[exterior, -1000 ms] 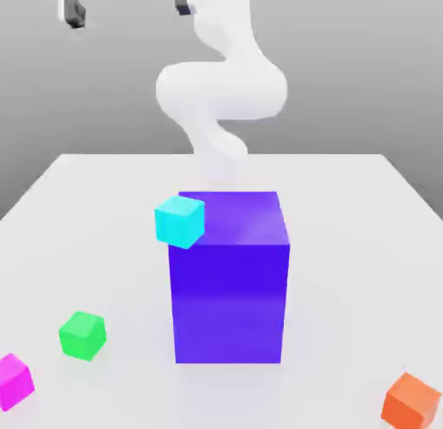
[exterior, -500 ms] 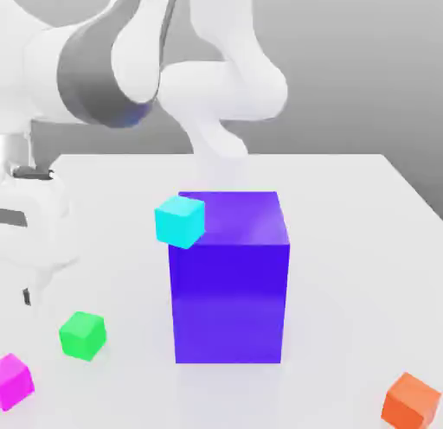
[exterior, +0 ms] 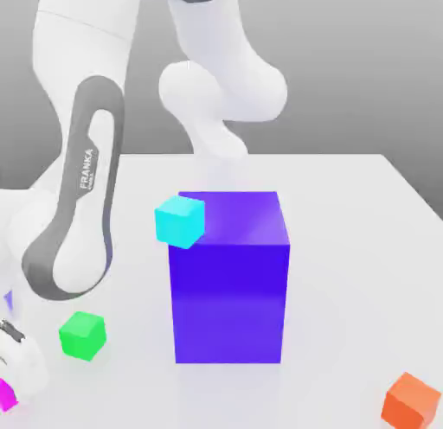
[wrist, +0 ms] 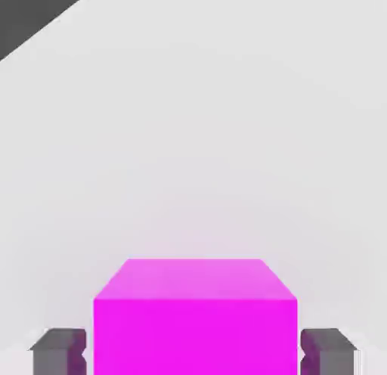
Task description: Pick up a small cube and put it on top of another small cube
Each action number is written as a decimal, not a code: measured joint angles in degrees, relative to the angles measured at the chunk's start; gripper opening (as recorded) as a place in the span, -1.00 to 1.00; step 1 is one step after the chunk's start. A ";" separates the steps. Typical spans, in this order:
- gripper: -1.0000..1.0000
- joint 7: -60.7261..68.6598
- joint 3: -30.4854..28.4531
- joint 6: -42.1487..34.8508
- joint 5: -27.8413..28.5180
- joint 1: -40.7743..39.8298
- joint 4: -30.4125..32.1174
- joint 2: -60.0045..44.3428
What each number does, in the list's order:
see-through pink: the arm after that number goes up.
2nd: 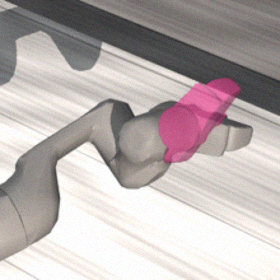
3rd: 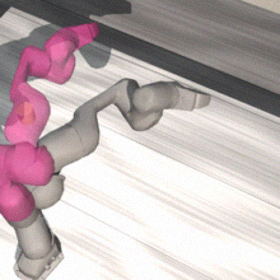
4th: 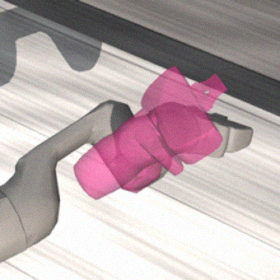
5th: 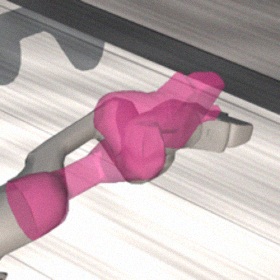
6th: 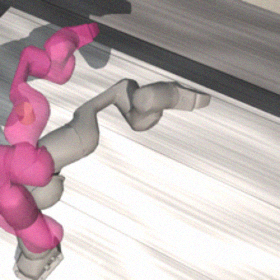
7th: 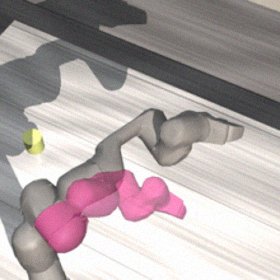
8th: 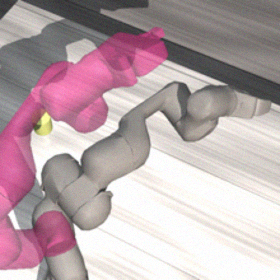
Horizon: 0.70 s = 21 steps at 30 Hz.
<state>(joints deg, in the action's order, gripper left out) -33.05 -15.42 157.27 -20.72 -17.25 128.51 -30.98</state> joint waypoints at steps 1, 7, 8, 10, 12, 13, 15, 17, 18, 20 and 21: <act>-1.00 0.00 0.01 -0.01 0.00 0.00 0.00 0.00; -1.00 -3.11 -3.76 -5.26 4.28 2.82 1.90 7.22; -1.00 -2.92 -4.01 -5.98 4.54 3.03 2.82 8.72; -1.00 -1.47 -3.62 -6.52 4.19 2.84 5.17 11.21; -1.00 0.04 -3.28 -6.74 3.96 2.78 7.69 13.70; -1.00 0.70 -3.18 -6.77 4.01 2.83 8.98 15.00; -1.00 1.69 -3.17 -6.73 4.60 3.09 11.60 17.71; -1.00 2.16 -3.37 -6.54 5.94 3.50 14.27 20.55; -1.00 2.15 -3.50 -6.40 6.95 3.70 15.63 22.02; -1.00 1.65 -3.86 -6.05 9.65 4.11 18.36 25.02; -1.00 1.15 -4.12 -5.84 11.32 4.31 19.74 26.54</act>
<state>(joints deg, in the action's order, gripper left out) -31.90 -19.54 151.43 -9.41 -12.94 148.25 -4.44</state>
